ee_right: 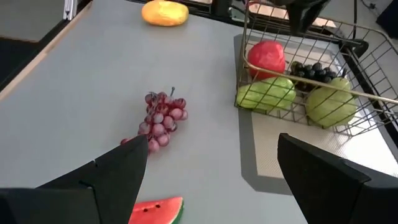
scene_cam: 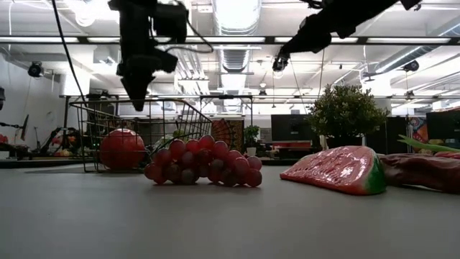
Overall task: Build produce basket
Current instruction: Put the apple into the wire basket
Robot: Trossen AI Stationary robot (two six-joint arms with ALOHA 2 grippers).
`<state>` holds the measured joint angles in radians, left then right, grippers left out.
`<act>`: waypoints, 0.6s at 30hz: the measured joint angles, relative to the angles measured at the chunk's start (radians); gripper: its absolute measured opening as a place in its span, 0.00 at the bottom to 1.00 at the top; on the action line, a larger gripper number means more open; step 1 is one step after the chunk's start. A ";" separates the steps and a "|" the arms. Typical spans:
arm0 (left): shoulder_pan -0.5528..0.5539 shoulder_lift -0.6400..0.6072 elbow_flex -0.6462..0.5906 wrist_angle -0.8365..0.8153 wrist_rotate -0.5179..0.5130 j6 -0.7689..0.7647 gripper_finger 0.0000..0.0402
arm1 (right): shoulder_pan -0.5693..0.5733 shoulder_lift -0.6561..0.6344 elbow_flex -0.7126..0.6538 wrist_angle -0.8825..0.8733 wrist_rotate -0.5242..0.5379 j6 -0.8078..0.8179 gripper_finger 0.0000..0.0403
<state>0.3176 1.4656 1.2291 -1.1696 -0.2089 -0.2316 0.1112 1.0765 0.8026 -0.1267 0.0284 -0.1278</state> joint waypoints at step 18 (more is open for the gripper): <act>0.061 0.008 -0.130 0.097 0.014 0.004 0.00 | 0.000 -0.002 -0.149 0.217 -0.003 -0.032 0.84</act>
<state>0.3782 1.4734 1.0995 -1.0727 -0.1951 -0.2278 0.1108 1.0740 0.6533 0.0898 0.0256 -0.1596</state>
